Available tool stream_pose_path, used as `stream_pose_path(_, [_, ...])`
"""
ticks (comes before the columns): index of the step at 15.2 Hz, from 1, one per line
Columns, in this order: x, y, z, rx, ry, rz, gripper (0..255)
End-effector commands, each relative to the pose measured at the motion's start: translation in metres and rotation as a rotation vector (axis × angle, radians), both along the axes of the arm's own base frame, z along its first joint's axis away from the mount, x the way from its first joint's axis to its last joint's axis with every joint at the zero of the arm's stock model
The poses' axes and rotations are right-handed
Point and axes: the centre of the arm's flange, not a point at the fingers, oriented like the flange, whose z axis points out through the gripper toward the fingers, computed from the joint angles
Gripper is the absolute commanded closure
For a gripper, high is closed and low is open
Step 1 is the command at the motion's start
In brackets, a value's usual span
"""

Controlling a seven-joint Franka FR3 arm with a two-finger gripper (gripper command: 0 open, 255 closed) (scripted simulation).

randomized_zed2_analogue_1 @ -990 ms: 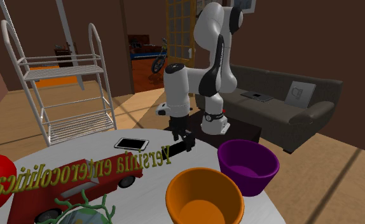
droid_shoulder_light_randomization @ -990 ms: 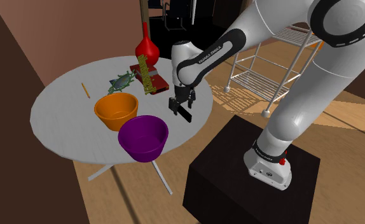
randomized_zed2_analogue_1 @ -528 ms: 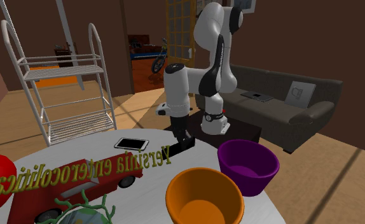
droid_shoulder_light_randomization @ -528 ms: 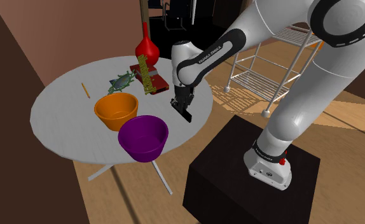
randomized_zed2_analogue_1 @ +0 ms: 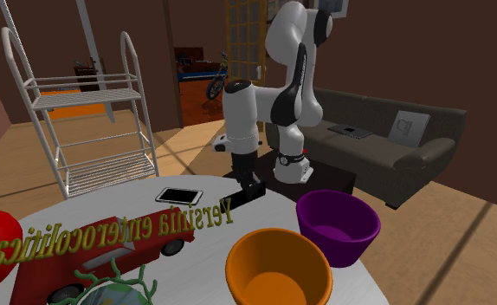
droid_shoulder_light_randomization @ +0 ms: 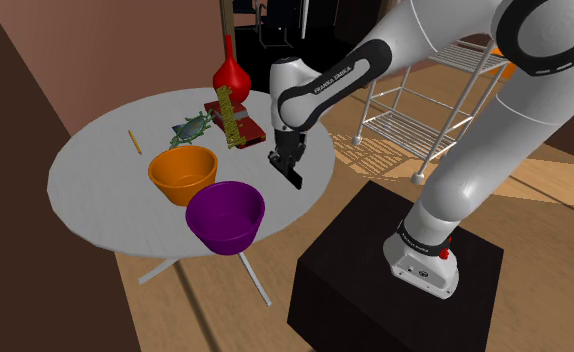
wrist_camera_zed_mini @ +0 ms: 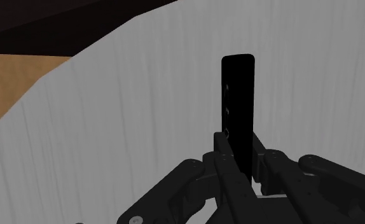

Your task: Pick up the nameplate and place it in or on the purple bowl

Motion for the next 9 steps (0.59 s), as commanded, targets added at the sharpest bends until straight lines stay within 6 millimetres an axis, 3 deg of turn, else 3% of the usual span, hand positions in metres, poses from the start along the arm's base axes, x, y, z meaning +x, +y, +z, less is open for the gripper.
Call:
stream_pose_path(1, [0.0,0.0,0.01,0.0,0.0,0.0,255])
stream_pose_path(9, [0.0,0.0,0.052,0.0,0.0,0.0,255])
